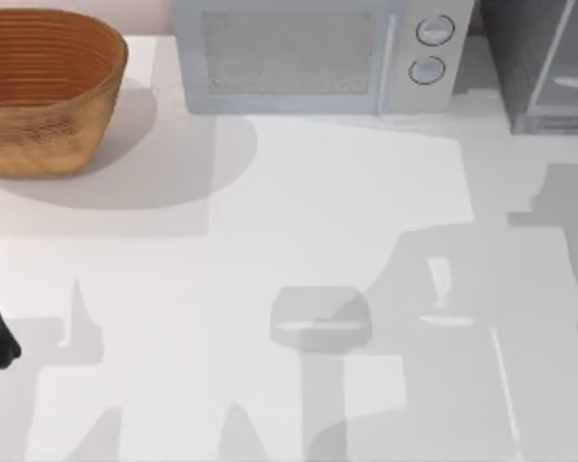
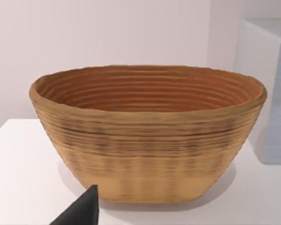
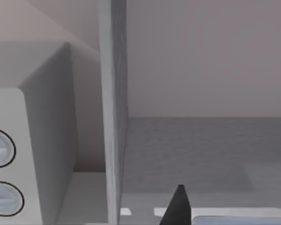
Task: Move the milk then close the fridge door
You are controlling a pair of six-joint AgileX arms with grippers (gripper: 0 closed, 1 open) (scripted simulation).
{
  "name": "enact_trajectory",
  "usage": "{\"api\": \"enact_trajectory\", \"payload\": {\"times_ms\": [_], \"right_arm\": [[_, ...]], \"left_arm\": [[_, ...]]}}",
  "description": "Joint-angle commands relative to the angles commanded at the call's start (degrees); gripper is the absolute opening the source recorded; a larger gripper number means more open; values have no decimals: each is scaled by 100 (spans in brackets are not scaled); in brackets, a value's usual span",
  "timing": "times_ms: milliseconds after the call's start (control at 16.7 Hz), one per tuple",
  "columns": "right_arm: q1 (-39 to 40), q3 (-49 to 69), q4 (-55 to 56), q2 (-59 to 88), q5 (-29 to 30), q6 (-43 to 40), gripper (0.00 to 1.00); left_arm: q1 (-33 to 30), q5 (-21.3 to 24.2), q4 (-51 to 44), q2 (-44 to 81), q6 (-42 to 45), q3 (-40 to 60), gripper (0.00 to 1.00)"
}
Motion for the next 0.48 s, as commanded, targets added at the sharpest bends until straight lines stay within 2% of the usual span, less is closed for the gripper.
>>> {"api": "enact_trajectory", "payload": {"times_ms": [240,480], "right_arm": [[-55,239,-11,228,-31,8,0],[-341,1357,-197,1219,-314,-40,0]], "left_arm": [[0,0,0,0,0,0,100],[0,0,0,0,0,0,100]]}}
